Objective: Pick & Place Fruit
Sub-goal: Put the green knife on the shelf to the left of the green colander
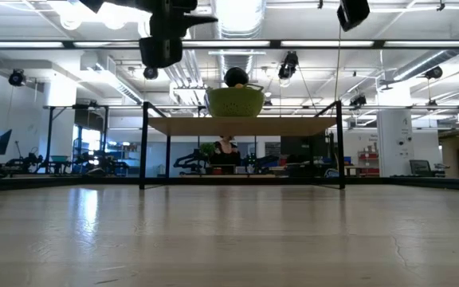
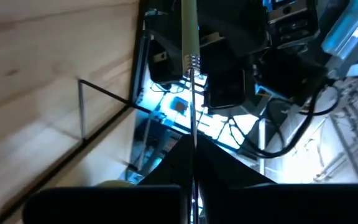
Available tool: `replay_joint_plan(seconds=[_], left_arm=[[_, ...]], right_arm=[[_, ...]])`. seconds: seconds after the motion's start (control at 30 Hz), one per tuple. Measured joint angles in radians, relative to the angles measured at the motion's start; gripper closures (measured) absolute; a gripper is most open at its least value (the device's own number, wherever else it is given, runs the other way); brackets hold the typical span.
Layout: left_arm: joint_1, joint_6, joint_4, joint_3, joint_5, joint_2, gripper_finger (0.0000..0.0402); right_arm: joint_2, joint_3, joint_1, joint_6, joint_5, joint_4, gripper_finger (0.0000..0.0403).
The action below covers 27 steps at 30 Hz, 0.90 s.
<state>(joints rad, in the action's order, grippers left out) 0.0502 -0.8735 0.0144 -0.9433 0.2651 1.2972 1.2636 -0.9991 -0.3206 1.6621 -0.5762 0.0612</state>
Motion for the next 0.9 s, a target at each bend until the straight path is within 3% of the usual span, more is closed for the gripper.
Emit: replay_joint_plan(seconds=[0.23,0.57,0.9], left_arm=[[-0.003,-0.017,0.058,-0.001,0.145,0.0,0.0211],[-0.003,-0.002,0.063,-0.001,0.163,0.004,0.0217],[-0.004,0.045,0.091,-0.001,0.164,0.034,0.03]], right_arm=[[0.0,-0.007,0.015,0.044,-0.002,0.002,0.0395],[0.0,-0.007,0.023,0.05,-0.001,-0.026,0.0395],[0.0,-0.006,0.044,0.085,0.009,-0.035,0.0395]])
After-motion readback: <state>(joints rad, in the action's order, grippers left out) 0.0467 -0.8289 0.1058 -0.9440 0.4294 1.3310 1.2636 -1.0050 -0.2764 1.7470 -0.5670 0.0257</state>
